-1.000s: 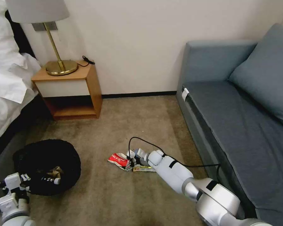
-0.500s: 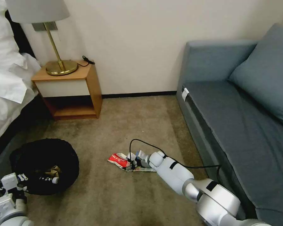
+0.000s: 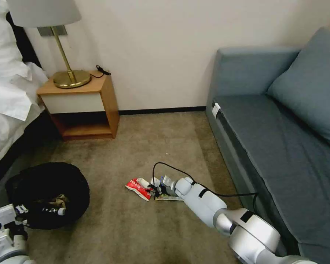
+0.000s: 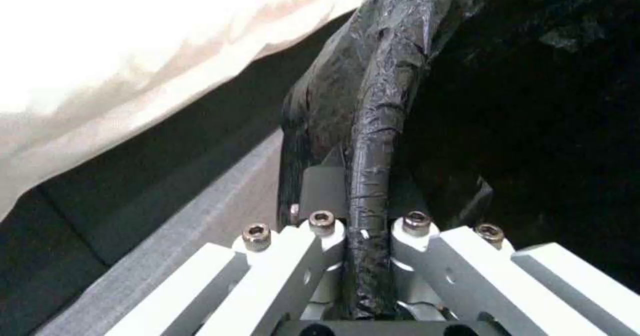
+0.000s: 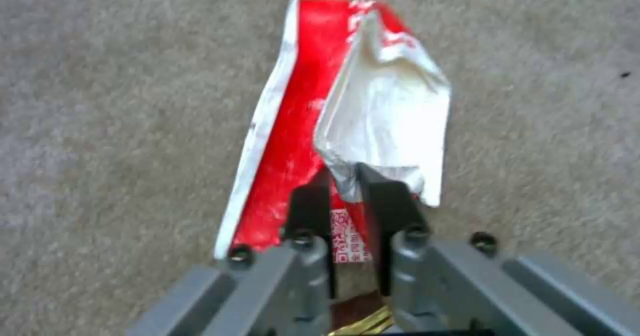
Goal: Pick up the trash bin, then pick up the garbage on the floor and place it into the trash bin.
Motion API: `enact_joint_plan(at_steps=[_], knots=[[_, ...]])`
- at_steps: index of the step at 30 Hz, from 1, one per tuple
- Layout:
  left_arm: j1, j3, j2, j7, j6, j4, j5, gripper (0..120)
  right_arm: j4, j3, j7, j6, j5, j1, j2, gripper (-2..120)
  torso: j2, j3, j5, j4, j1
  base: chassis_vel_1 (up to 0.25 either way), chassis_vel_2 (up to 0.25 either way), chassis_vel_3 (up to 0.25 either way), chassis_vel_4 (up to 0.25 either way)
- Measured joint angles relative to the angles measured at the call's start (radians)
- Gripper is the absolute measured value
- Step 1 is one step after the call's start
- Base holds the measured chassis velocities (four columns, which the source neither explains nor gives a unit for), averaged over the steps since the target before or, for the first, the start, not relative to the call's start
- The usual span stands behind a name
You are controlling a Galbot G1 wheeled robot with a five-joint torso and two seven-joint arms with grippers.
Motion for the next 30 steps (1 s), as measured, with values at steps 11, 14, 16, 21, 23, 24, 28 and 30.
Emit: enact_joint_plan(at_steps=[11,14,16,21,23,24,28,30], knots=[[0.014,-0.014,-0.01,0.0,-0.008,-0.004,0.0,4,0.008,0.007,0.0,0.005,-0.005,-0.007,0.0,0,0.0,0.0,0.0,0.0,0.0,0.0,0.0,0.0,0.0],[0.017,-0.017,-0.015,0.0,-0.009,-0.007,0.001,4,0.017,0.009,-0.002,0.005,-0.005,-0.007,0.0,0,0.0,0.0,0.0,0.0,0.0,0.0,0.0,0.0,0.0],[0.019,-0.017,-0.02,0.0,-0.011,-0.007,0.003,4,0.036,0.009,-0.008,0.005,-0.003,-0.011,0.0,0,0.0,0.0,-0.0001,0.0,0.0,0.0,0.0,0.0,0.0],[0.019,-0.015,-0.024,0.0,-0.013,-0.006,0.005,4,0.065,0.017,-0.017,0.006,0.001,-0.019,0.0,0,0.0,0.0,0.0,0.0,0.0,0.0,0.0,0.0,0.0],[0.02,-0.013,-0.024,0.0,-0.013,-0.003,0.005,4,0.079,0.025,-0.023,0.007,0.002,-0.023,0.0,0,0.0,0.0,0.0,0.0,0.0,0.0,0.0,0.0,0.0],[0.02,-0.013,-0.024,0.0,-0.013,-0.003,0.005,4,0.079,0.025,-0.023,0.007,0.002,-0.023,0.0,0,0.0,0.0,0.0,0.0,0.0,0.0,0.0,0.0,0.0],[0.019,-0.012,-0.019,0.002,-0.017,0.014,0.006,4,0.103,0.05,-0.031,0.01,0.01,-0.031,0.0,0,0.0,0.0,0.0,0.0001,0.0,0.0,0.0,0.0,0.0],[0.017,-0.011,-0.015,0.003,-0.019,0.026,0.007,4,0.114,0.069,-0.033,0.015,0.012,-0.035,0.0,0,0.0,0.0,-0.0001,0.0,0.0,0.0,0.0,0.0,0.0]])
